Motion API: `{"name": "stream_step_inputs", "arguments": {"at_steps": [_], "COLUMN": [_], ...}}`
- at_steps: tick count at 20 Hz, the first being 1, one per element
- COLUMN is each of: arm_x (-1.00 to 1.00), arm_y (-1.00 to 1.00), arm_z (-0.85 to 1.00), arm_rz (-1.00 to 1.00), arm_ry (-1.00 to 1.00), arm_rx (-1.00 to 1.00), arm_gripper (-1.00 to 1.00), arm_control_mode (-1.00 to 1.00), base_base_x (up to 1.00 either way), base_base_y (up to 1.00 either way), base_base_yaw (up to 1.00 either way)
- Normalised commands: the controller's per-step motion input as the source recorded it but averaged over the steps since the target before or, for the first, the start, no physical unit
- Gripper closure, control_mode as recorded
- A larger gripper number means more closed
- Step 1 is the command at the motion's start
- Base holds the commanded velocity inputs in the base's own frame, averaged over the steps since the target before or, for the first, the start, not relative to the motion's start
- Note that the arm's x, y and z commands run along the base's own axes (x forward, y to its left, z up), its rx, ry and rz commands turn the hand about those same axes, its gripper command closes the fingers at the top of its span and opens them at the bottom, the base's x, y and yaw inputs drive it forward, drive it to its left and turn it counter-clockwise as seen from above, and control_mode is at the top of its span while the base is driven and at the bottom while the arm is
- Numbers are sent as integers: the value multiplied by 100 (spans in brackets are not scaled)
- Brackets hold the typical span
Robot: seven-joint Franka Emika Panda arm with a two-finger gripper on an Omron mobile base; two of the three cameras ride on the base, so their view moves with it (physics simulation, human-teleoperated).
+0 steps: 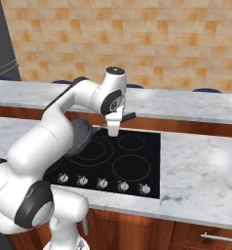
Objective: Pick the pan from the cabinet and place it on the stove. Then turn on the stove burner for the pan.
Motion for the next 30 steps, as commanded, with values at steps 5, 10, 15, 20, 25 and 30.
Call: {"name": "stream_step_inputs", "arguments": {"at_steps": [5,10,15,20,25,30], "arm_x": [21,15,26,38,35,31], "arm_y": [0,4,4,0,0,0], "arm_z": [-34,-36,-29,-24,-28,-32], "arm_rz": [-3,-3,-3,-4,-3,-2], "arm_ry": [0,0,0,0,0,0], "arm_rx": [-10,-8,-6,-1,-1,-5], "arm_gripper": [100,100,100,100,100,100], "arm_control_mode": [-100,-100,-100,-100,-100,-100], "base_base_x": [0,0,0,0,0,0], "base_base_y": [0,0,0,0,0,0], "base_base_yaw": [0,0,0,0,0,0]}}
